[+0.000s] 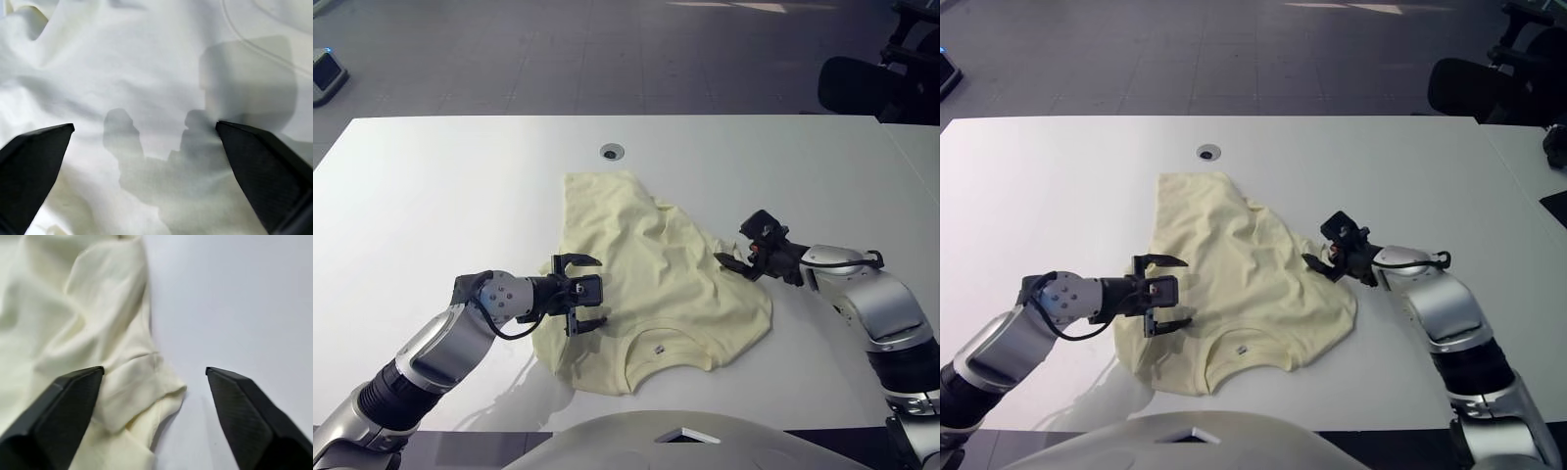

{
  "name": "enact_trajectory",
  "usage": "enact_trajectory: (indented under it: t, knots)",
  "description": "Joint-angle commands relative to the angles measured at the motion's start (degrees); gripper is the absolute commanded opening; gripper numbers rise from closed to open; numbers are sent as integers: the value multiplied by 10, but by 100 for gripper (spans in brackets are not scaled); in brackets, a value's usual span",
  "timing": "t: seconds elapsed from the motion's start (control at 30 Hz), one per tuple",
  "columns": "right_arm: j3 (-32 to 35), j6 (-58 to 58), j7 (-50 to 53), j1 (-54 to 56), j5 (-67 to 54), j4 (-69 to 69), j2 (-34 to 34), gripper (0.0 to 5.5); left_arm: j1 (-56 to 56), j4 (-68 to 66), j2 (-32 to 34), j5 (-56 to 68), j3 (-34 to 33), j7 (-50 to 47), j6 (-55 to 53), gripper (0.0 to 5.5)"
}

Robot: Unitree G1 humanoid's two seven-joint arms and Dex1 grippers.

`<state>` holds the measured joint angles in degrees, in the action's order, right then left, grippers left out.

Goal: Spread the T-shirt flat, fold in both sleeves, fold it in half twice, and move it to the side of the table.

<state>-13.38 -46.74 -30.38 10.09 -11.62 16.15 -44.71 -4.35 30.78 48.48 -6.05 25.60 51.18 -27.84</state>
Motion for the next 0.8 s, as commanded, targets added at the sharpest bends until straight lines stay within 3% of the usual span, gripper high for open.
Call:
enact_trajectory:
  t: [0.03,0.17,0.43,0.6,0.8]
  knots:
    - [-38,73,-12,10,80,-65,-36,475,21,-32,10,-19,23,12,-15,540]
    - [-41,115,-33,19,124,-91,-58,536,20,-37,16,-19,19,17,-9,540]
    - [14,78,-94,87,90,-56,-44,536,26,-37,37,-15,16,39,-2,540]
    - [3,77,-92,174,96,-95,12,536,14,-43,76,4,-1,90,22,540]
    - [-48,187,-69,264,136,-272,129,536,-33,-67,84,27,-24,135,42,540]
